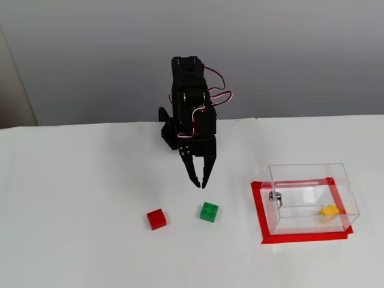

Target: Pick the yellow lego brick and place it into the transparent box

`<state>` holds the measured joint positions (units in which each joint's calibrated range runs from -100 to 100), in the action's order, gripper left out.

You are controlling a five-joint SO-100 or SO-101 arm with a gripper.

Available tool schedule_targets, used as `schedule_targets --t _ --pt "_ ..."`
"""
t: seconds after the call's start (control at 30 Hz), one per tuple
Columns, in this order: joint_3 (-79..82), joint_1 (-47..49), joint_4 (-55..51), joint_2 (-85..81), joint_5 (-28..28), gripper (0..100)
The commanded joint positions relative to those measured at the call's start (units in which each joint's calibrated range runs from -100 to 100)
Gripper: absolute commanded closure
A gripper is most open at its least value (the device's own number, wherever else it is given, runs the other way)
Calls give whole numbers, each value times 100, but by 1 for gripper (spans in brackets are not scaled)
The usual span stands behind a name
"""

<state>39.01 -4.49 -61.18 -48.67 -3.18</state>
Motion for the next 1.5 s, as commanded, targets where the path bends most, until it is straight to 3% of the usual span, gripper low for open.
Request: schedule_targets --t 0.0,1.27,1.47 --pt "493 -73 52 -560 25 99" --pt "5448 -80 -18 -4607 30 99" --pt "5583 -95 52 -4862 657 99"
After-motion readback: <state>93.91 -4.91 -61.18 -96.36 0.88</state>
